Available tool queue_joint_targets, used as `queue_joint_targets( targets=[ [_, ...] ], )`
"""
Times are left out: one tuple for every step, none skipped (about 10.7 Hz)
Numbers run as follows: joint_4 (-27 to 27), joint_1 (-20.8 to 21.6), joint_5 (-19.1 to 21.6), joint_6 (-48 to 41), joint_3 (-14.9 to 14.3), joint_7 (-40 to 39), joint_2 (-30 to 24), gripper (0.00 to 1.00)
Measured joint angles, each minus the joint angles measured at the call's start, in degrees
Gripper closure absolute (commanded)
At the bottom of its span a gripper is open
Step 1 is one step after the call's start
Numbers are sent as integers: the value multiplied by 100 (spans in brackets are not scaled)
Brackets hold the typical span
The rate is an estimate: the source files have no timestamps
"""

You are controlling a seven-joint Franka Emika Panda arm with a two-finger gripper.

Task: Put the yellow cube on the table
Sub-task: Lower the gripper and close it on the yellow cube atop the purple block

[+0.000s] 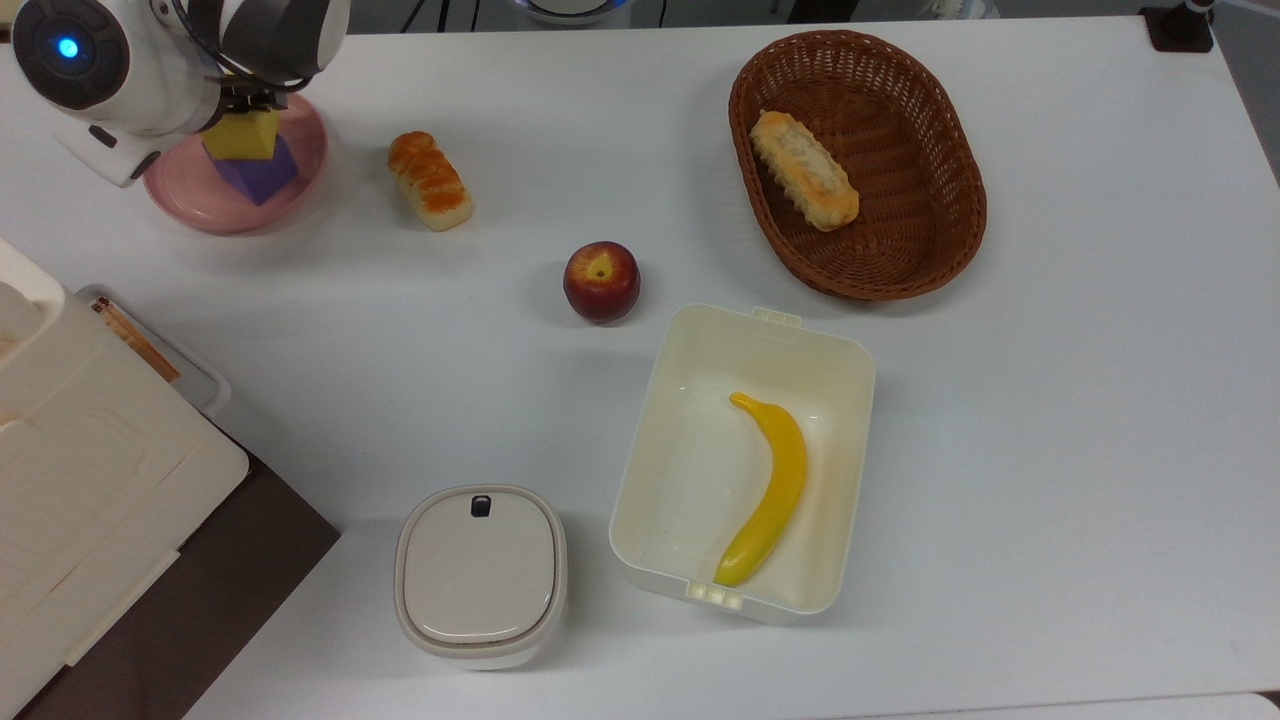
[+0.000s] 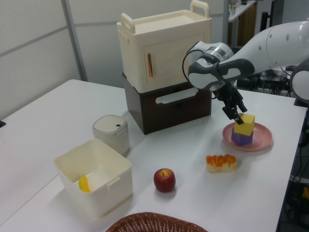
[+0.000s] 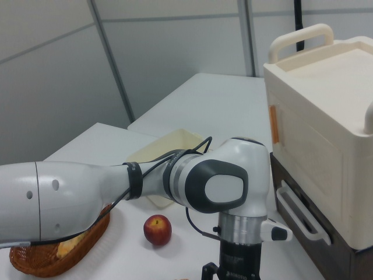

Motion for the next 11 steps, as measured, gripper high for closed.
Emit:
queue_joint_targets(
  targets=[
    [0, 0, -10, 0, 0, -2, 5, 1],
    [0, 0, -11, 0, 0, -7, 9, 0],
    [-1, 0, -11, 0, 1, -11, 19, 0],
    [-1, 0, -11, 0, 2, -14, 36, 5],
    [-1, 1, -11, 0, 7, -16, 54, 28],
    [-1, 1, -11, 0, 19, -16, 70, 54],
    [-1, 3, -11, 0, 34, -17, 79, 69],
    [0, 16, -11, 0, 45, -17, 79, 71],
    [14, 40, -11, 0, 48, -18, 78, 74],
    [55, 75, -11, 0, 52, -17, 68, 74],
    [131, 133, -10, 0, 58, -17, 50, 74]
  ],
)
